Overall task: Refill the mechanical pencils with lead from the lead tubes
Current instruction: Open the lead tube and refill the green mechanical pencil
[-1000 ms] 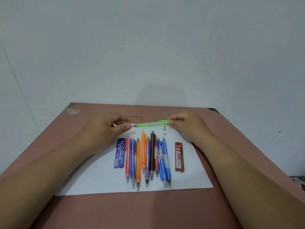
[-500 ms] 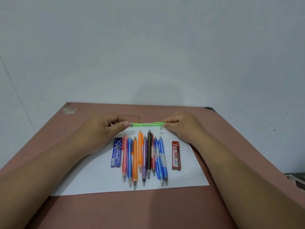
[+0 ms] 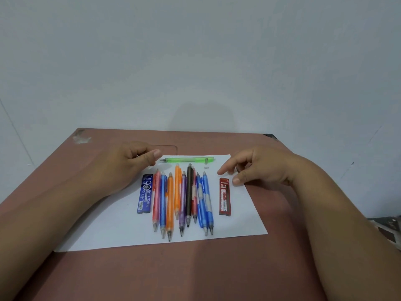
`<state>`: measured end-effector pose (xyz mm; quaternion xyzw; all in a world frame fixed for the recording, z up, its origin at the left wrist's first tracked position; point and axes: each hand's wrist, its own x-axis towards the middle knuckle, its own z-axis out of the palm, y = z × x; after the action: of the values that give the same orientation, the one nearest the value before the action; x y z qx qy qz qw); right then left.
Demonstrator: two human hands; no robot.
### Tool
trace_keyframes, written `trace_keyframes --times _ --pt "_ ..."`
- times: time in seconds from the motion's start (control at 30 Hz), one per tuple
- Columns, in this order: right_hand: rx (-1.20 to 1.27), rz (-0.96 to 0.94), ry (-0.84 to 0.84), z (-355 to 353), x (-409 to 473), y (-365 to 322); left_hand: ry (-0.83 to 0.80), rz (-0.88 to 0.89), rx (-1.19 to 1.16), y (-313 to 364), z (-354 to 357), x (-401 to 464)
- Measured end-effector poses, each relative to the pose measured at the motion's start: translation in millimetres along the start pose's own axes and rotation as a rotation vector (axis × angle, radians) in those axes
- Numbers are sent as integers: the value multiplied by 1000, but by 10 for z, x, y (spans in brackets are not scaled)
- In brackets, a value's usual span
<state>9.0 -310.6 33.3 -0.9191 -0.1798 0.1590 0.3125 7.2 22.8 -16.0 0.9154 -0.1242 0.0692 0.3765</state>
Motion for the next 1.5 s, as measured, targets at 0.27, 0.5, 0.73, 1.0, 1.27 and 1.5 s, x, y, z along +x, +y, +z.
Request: trace_keyframes --times 0.27,0.5,0.73,1.0,1.27,1.5 --pt "-146 -46 -97 76 39 -36 -3 21 49 -18 -27 -9" --pt "50 -37 -69 63 -12 -18 3 29 5 81 -10 -59" --pt "423 -81 -4 25 -84 -13 25 41 -67 216 -11 -139" --pt "505 -233 256 264 38 -244 41 272 -160 648 112 -375" --pt "603 -307 366 399 147 -368 187 70 -159 700 170 -359" --pt "622 -343 393 432 169 -457 20 -43 -374 714 150 -361"
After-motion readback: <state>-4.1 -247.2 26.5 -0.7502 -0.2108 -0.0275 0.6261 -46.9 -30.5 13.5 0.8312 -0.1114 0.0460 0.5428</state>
